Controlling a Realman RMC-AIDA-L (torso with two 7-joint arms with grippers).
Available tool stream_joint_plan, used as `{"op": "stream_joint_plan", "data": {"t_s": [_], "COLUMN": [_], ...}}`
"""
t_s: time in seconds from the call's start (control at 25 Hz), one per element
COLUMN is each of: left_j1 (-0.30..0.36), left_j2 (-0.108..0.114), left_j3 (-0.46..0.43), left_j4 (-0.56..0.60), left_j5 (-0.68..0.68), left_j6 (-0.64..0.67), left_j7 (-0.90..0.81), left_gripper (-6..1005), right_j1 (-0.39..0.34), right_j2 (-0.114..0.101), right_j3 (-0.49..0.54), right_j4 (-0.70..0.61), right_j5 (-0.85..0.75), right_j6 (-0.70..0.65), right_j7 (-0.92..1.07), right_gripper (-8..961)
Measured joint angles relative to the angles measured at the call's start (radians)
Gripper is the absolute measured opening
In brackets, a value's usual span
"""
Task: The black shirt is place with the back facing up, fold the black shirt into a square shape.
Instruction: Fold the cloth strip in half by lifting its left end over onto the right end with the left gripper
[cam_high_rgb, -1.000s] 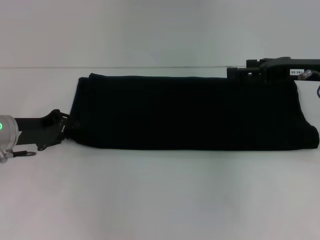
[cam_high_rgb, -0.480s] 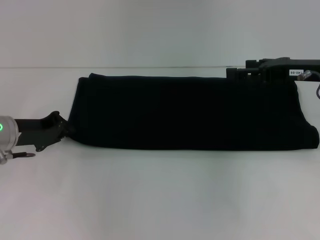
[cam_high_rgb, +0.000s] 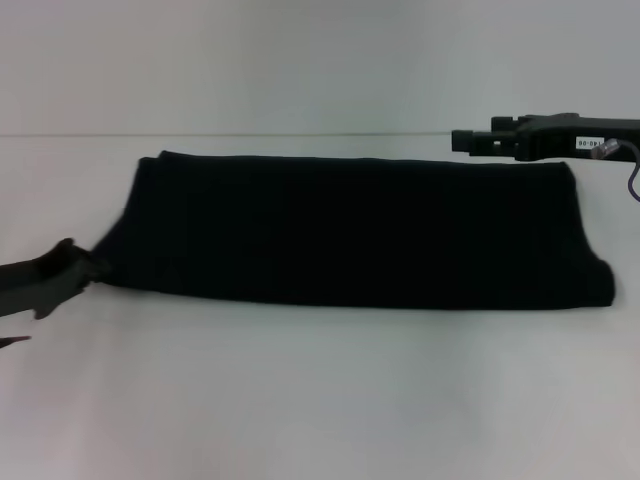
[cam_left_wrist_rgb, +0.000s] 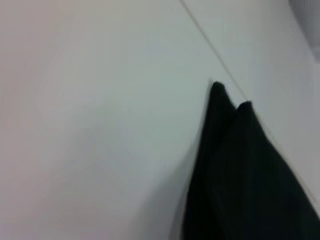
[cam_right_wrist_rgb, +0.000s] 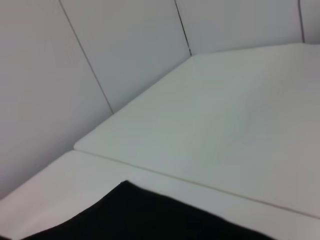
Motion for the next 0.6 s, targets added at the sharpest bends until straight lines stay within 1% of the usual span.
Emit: {"op": "stream_joint_plan", "data": {"t_s": [0.16, 0.28, 0.36, 0.48, 0.6], "left_j1": [0.067, 0.113, 0.141, 0.170, 0.184], "left_j2": [-0.005, -0.003, 0.004, 0.017, 0.038], "left_j3": [-0.055, -0.099, -0.129, -0.158, -0.169], "left_j4": [0.060, 0.098, 0.136, 0.204, 0.254], "left_j5": [-0.022, -0.026, -0.026, -0.024, -0.016], "left_j6": [0.059, 0.099, 0.131, 0.178, 0.217], "left_j7": [0.066, 0.103, 0.116, 0.122, 0.122], "left_gripper": [20, 20, 19, 19, 21], "right_j1": [-0.001, 0.002, 0.006, 0.009, 0.010], "right_j2": [0.001, 0.002, 0.006, 0.020, 0.030], "right_j3": [0.000, 0.000, -0.003, -0.001, 0.001], "right_j4": [0.000, 0.005, 0.006, 0.003, -0.001], "right_j5": [0.027, 0.034, 0.035, 0.036, 0.037], "right_j6": [0.012, 0.039, 0.054, 0.080, 0.095], "right_j7": [0.001, 0.013, 0.020, 0.025, 0.025], "right_gripper": [899, 899, 899, 900, 900]}}
